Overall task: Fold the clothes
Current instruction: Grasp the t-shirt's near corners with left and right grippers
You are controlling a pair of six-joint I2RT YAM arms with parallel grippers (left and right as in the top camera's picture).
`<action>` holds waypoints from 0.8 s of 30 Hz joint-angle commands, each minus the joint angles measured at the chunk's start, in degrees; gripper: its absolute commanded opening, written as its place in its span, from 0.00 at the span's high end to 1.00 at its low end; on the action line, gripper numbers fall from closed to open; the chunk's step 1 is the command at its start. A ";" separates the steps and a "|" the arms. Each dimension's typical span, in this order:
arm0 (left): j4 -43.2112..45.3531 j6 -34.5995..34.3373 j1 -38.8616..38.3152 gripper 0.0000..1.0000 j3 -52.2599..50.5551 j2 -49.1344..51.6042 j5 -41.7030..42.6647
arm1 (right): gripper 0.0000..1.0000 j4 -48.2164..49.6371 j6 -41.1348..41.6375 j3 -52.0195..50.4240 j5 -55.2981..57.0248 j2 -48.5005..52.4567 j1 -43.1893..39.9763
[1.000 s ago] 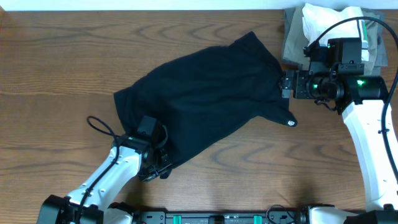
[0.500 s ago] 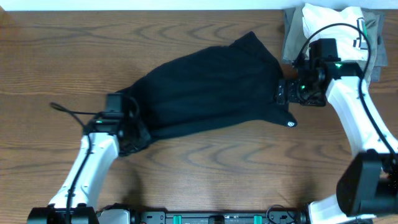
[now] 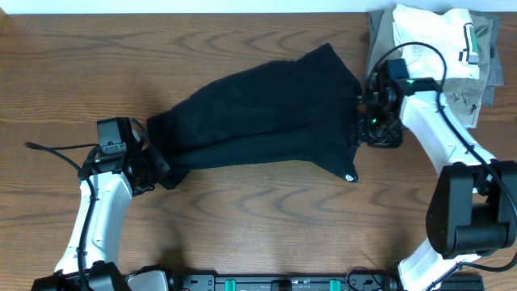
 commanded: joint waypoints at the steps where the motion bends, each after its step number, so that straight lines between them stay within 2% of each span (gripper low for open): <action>1: 0.17 0.85 0.31 0.94 1.18 0.07 -0.96 | 0.44 -0.70 1.05 -1.88 -0.96 0.09 3.10; 6: 0.35 0.90 0.31 0.94 1.18 0.07 -0.96 | 0.52 1.40 2.54 -6.91 -1.11 0.09 6.97; 16: 0.31 1.79 0.31 0.94 1.18 0.07 -0.96 | 0.56 6.45 5.29 -14.23 -1.11 0.09 8.39; 18: 0.28 1.90 0.31 0.95 1.18 0.07 -0.98 | 0.62 7.04 6.47 -15.41 -1.09 0.09 8.39; 22: 0.31 1.92 0.31 0.94 1.18 0.07 -0.98 | 0.98 8.46 8.28 -16.39 -0.66 0.07 8.31; 24: 0.31 2.14 0.31 0.94 1.25 0.07 -0.98 | 0.99 9.44 9.42 -16.20 -0.68 -0.31 8.09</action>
